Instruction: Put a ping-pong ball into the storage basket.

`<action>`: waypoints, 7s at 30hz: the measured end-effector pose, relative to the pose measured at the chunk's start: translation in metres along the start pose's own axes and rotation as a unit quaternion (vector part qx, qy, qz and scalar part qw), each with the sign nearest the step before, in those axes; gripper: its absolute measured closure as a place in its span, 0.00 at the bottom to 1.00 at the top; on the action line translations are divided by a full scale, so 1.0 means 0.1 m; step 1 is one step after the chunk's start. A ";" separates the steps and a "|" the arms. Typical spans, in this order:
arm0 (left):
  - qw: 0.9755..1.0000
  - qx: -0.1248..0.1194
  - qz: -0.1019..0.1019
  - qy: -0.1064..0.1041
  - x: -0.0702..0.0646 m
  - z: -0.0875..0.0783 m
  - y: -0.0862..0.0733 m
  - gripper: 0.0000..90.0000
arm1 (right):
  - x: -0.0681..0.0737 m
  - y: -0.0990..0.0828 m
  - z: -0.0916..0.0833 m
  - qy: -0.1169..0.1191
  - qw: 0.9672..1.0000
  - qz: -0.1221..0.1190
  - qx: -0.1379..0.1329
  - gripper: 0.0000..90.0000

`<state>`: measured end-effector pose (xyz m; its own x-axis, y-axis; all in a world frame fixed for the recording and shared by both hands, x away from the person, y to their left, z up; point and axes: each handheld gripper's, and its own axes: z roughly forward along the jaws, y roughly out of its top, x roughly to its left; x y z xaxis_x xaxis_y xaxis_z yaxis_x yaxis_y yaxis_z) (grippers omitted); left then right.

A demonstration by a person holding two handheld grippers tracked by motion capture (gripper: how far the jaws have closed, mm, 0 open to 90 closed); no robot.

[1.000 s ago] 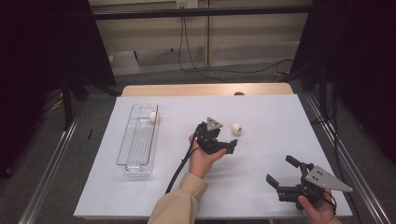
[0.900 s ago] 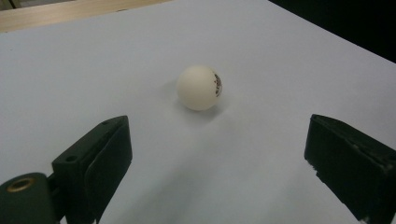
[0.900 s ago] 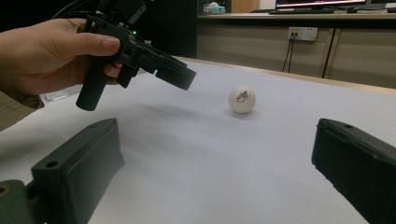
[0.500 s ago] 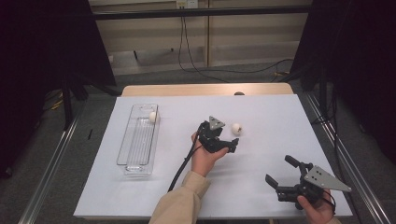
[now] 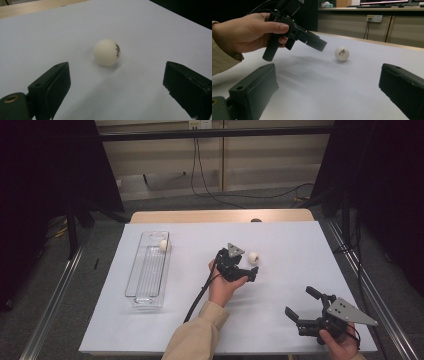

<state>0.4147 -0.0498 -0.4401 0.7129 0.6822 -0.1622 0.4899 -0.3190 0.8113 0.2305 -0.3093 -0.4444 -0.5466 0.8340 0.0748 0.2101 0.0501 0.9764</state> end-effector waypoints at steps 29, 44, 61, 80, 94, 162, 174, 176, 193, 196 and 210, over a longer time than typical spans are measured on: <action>1.000 0.003 0.001 0.004 -0.01 0.15 0.05 0.09 | 0.00 0.00 0.00 0.001 1.000 0.000 0.000 0.01; 1.000 0.008 0.004 0.008 -0.01 0.24 0.05 0.09 | 0.00 0.00 0.00 0.002 1.000 0.000 0.000 0.01; 1.000 0.012 0.003 0.017 0.03 0.32 0.08 0.09 | 0.01 0.01 0.00 0.003 1.000 -0.001 -0.001 0.01; 1.000 0.014 -0.013 0.019 0.07 0.44 0.04 0.12 | 0.01 0.01 0.00 0.004 1.000 -0.001 -0.001 0.01; 0.999 0.018 -0.002 0.026 0.13 0.48 0.03 0.20 | 0.01 0.01 0.00 0.004 1.000 -0.001 0.000 0.01; 0.998 0.056 0.001 -0.022 0.13 0.43 0.06 0.57 | -0.01 0.01 -0.02 0.002 1.000 -0.002 0.001 0.01; 0.998 0.056 -0.015 -0.021 0.20 0.27 0.00 0.57 | 0.00 0.00 0.00 0.003 1.000 -0.002 0.001 0.01; 0.998 0.057 -0.014 -0.022 0.22 0.25 -0.01 0.57 | -0.01 0.00 0.00 0.003 1.000 -0.003 0.000 0.01; 0.998 0.056 -0.017 -0.021 0.25 0.05 -0.04 0.57 | -0.01 0.00 0.00 0.003 1.000 -0.002 0.001 0.01; 0.998 0.056 -0.017 -0.021 0.25 0.02 -0.05 0.57 | 0.00 0.00 0.00 0.004 1.000 -0.002 0.001 0.01; 0.998 0.054 -0.013 -0.025 0.27 -0.13 -0.08 0.57 | 0.00 0.00 0.00 0.004 1.000 -0.001 0.002 0.01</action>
<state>0.4237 -0.0207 -0.4437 0.7212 0.6593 -0.2126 0.5587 -0.3722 0.7411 0.2303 -0.3095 -0.4443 -0.5533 0.8297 0.0743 0.2116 0.0537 0.9759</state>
